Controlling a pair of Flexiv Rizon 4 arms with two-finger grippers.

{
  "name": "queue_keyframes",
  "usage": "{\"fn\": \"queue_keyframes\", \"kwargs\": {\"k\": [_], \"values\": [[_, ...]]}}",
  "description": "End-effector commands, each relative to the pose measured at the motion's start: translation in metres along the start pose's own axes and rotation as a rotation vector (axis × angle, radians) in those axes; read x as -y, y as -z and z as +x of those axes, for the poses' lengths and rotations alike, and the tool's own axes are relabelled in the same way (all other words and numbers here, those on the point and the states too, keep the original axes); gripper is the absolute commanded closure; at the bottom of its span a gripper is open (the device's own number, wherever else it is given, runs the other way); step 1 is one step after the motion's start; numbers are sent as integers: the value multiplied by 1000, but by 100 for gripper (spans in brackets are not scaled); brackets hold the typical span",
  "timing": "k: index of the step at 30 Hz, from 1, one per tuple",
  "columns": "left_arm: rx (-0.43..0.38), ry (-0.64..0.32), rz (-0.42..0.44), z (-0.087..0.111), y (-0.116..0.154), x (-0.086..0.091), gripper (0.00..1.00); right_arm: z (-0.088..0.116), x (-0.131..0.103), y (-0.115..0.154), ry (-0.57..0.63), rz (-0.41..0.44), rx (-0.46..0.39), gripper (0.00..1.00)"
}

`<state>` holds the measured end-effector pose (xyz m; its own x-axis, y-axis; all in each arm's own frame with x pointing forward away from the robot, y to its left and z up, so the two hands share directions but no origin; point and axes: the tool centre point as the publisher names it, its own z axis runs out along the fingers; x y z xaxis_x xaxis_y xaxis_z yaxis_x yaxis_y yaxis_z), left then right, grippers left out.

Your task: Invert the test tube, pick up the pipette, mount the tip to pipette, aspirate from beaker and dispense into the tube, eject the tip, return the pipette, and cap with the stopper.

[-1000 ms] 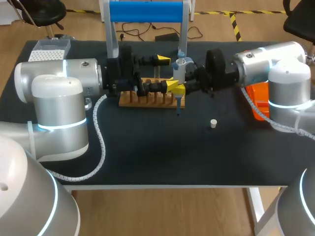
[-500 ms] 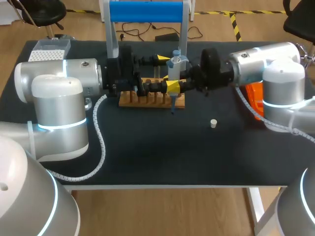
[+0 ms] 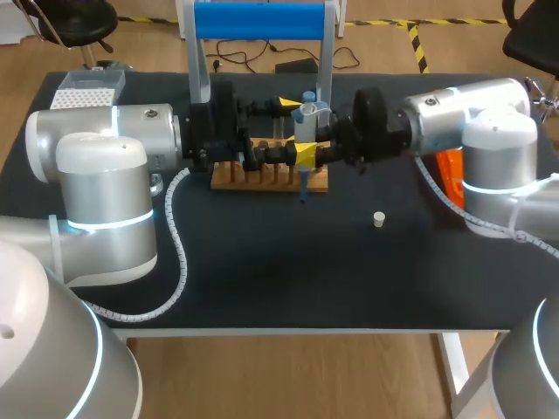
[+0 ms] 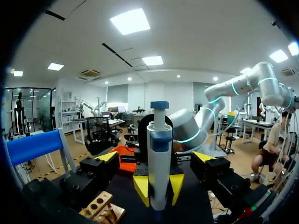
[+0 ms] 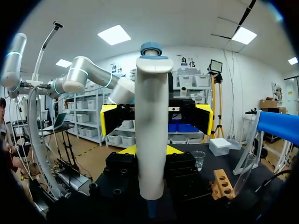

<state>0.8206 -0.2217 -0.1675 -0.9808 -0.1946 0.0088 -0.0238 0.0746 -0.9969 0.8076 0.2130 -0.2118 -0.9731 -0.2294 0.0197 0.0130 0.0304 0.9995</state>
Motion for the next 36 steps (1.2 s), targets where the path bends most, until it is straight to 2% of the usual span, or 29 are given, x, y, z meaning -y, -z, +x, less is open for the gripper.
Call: {"fn": "queue_keyframes", "kwargs": {"k": [1,3,4,5,23,24,25,26,36], "values": [[7,-2,5,1,-1,-1,0,-1,0,-2,1,-2,3,100],[7,-2,5,1,-1,-1,1,-1,0,-2,2,-2,2,100],[7,-2,5,1,-1,-1,55,-2,0,-2,1,-3,2,100],[7,-2,5,1,-1,-1,100,-2,-1,-2,1,-5,2,100],[7,-2,5,1,-1,-1,100,-2,-1,-3,3,-5,-2,100],[7,-2,5,1,-1,-1,100,-3,-1,-2,2,-4,-1,72],[7,-2,5,1,-1,-1,100,-3,-1,-2,1,-4,0,51],[7,-2,5,1,-1,-1,100,-3,-1,-2,0,-4,1,0],[7,-2,5,1,-1,-1,100,-4,-1,11,-29,-13,-10,0]]}}
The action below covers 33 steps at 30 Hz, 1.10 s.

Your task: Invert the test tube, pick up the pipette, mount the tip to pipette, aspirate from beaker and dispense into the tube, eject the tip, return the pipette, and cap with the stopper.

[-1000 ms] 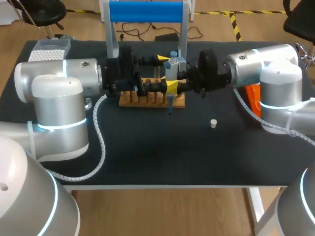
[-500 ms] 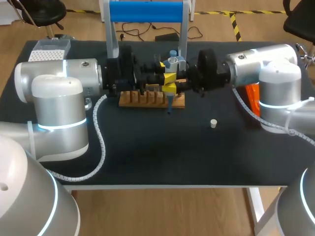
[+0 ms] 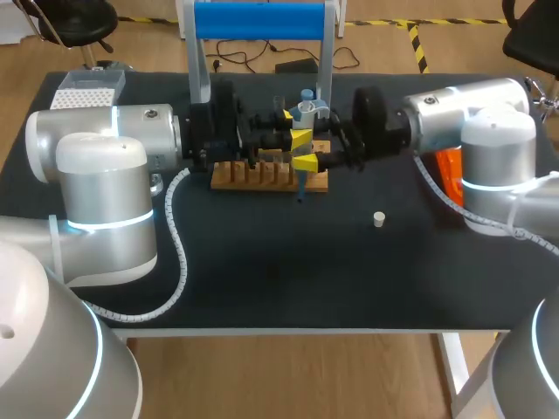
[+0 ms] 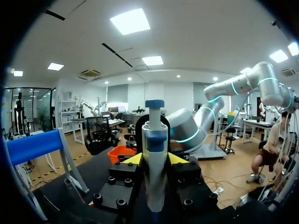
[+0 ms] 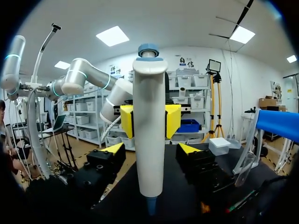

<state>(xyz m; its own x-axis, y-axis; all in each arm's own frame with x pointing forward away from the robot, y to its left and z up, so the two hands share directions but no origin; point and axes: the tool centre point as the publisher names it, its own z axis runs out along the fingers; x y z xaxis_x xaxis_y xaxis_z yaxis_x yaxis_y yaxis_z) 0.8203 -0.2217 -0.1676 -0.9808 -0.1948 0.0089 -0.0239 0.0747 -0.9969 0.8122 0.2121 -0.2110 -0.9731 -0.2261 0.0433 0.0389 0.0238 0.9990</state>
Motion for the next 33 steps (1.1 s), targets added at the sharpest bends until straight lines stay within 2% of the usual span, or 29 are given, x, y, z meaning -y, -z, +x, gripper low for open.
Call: {"fn": "queue_keyframes", "kwargs": {"k": [1,6,15,21,25,33], "values": [[6,-2,5,1,-2,-1,100,1,-2,12,-7,-2,-18,0],[6,-2,5,1,-2,-1,100,-4,-6,36,-17,-13,-13,0],[6,-2,5,1,-2,-1,100,-23,-20,100,0,-18,81,0],[6,-2,5,1,-2,-1,100,-66,-16,136,7,61,204,0],[6,-2,5,1,-2,-1,100,-99,-27,152,28,94,257,0],[6,-2,5,1,-2,-1,100,-160,-59,153,63,163,319,0]]}}
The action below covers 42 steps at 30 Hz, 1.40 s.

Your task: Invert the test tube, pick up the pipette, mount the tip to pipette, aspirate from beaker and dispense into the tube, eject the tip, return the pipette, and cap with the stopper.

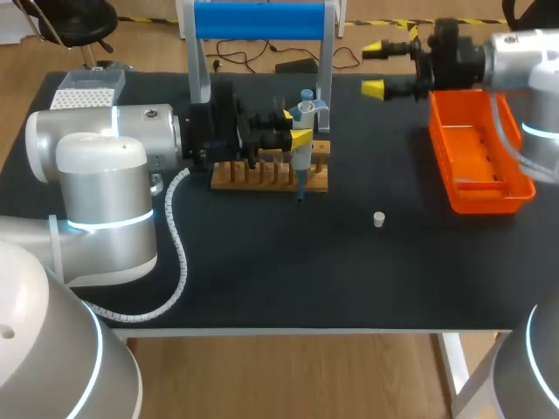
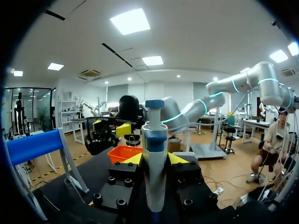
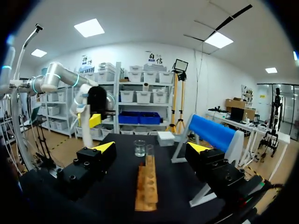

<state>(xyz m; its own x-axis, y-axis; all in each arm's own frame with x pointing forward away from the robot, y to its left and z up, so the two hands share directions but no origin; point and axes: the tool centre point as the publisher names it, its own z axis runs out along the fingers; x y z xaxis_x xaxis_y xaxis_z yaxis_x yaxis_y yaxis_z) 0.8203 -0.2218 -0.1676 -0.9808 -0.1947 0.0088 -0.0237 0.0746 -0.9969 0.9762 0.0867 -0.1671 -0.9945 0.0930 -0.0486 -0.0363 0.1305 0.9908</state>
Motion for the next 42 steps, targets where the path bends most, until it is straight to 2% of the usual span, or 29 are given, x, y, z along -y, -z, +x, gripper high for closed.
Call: {"fn": "queue_keyframes", "kwargs": {"k": [1,7,16,28,42], "values": [[7,-2,5,1,-1,-1,100,-34,-13,-20,-2,57,-7,0],[7,-2,5,1,-1,-1,100,-63,-24,-45,40,122,17,0],[7,-2,5,1,-1,-1,100,-90,-21,-69,25,167,50,0],[7,-2,5,1,-1,-1,100,-95,-7,-81,6,203,62,0],[7,-2,5,1,-1,-1,100,-95,-7,-81,0,202,61,0]]}}
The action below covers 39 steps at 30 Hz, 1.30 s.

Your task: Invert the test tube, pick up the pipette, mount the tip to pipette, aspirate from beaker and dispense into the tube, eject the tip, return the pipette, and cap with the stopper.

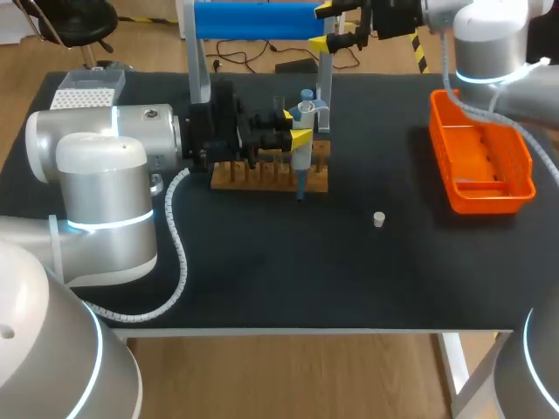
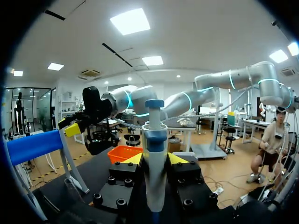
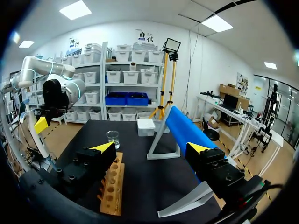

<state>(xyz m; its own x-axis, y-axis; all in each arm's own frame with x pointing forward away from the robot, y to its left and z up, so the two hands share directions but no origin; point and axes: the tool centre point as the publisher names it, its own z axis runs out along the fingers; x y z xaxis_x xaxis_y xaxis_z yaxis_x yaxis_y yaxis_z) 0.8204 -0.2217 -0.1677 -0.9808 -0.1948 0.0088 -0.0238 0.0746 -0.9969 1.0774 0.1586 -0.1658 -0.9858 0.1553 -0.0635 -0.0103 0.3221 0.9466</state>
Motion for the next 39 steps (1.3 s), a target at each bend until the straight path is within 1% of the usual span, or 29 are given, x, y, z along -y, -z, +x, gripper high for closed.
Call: {"fn": "queue_keyframes", "kwargs": {"k": [1,12,15,18,23,26,28,32,39], "values": [[6,-2,5,1,-2,-1,100,-1,0,0,0,3,-4,0],[8,-3,1,0,0,0,100,-1,0,0,0,3,-4,0],[31,-2,-25,-4,11,4,100,-1,0,0,0,3,-4,0],[68,-7,-44,-8,29,12,100,-1,0,0,0,3,-4,0],[148,-5,-70,-28,67,22,100,-1,0,0,0,3,-4,0],[209,16,-101,-43,86,27,100,-1,0,0,0,3,-4,0],[246,29,-104,-56,103,28,100,-1,0,0,0,3,-4,0],[282,47,-140,-78,125,31,100,-1,0,0,0,3,-4,0],[332,83,-199,-117,154,34,100,-1,0,0,0,3,-4,0]]}}
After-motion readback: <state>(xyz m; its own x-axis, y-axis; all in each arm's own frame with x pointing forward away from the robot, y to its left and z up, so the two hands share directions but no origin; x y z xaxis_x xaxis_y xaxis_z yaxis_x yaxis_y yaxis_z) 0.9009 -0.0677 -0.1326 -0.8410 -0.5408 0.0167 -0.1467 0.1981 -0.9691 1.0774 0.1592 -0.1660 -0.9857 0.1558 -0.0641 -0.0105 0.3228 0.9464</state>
